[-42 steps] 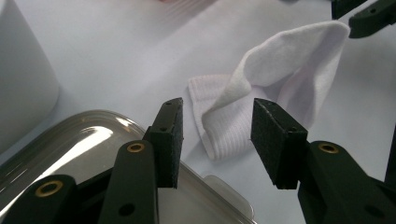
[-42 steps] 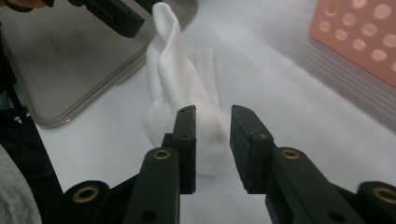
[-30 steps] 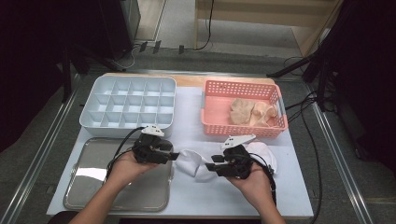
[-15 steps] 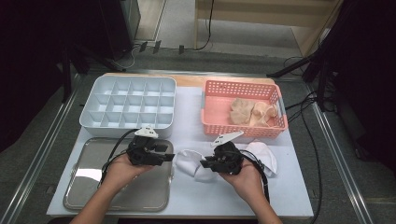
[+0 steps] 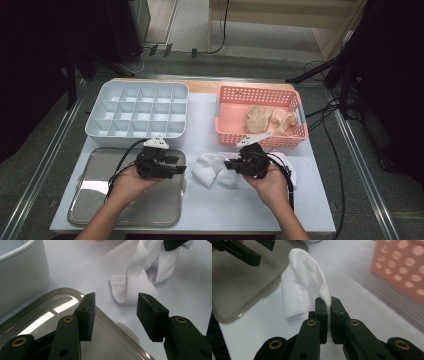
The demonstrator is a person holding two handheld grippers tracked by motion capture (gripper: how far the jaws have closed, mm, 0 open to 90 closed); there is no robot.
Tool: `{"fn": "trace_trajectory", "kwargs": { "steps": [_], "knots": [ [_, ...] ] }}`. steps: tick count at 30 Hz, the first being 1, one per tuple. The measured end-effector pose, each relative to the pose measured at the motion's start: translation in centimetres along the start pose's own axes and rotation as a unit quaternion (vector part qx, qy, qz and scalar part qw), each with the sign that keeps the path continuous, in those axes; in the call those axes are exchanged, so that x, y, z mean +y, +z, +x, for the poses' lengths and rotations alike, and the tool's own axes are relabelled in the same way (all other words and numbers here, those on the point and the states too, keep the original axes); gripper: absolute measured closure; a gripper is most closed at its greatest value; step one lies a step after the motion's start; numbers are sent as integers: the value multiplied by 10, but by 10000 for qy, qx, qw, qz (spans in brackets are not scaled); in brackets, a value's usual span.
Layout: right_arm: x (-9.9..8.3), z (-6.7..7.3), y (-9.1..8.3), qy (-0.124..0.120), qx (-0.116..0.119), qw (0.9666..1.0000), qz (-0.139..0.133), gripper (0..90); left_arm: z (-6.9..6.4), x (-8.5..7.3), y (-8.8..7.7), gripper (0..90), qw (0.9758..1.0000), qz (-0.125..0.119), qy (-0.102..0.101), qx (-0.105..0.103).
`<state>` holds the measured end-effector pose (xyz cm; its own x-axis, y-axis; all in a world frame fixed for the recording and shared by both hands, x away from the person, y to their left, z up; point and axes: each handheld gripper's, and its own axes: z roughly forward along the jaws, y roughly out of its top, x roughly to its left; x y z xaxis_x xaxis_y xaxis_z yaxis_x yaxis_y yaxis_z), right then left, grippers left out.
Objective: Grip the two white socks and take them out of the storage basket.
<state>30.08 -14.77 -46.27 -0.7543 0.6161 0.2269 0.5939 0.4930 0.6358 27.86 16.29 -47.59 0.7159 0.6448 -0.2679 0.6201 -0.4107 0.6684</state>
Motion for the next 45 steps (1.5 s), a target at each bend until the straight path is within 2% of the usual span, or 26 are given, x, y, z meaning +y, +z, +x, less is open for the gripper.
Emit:
{"fn": "trace_trajectory", "kwargs": {
  "steps": [7,12,18,29,33,37,40,45],
  "knots": [
    [-2,-20,-3,274,-194,9994,-16,872,-1,0,0,505,10000,-8,-9,-3],
    [-4,-31,-1,379,-306,9988,40,872,-1,1,2,504,10000,7,-1,-22],
    [-8,-43,4,520,-474,9974,160,872,-3,1,5,506,10000,35,54,-40],
    [-17,-58,2,774,-733,9939,277,871,-3,3,6,505,10000,9,56,-68],
    [-20,-62,2,927,-823,9917,343,869,-2,4,7,505,9999,14,64,-80],
    [-22,-62,1,980,-803,9914,318,823,-2,5,9,498,9999,14,19,-112],
    [-22,-60,-2,957,-822,9918,204,727,-3,7,12,490,10000,8,29,-90],
    [-21,-54,-12,914,-848,9922,5,694,-7,13,19,477,9998,-200,27,-66]
  ]
}}
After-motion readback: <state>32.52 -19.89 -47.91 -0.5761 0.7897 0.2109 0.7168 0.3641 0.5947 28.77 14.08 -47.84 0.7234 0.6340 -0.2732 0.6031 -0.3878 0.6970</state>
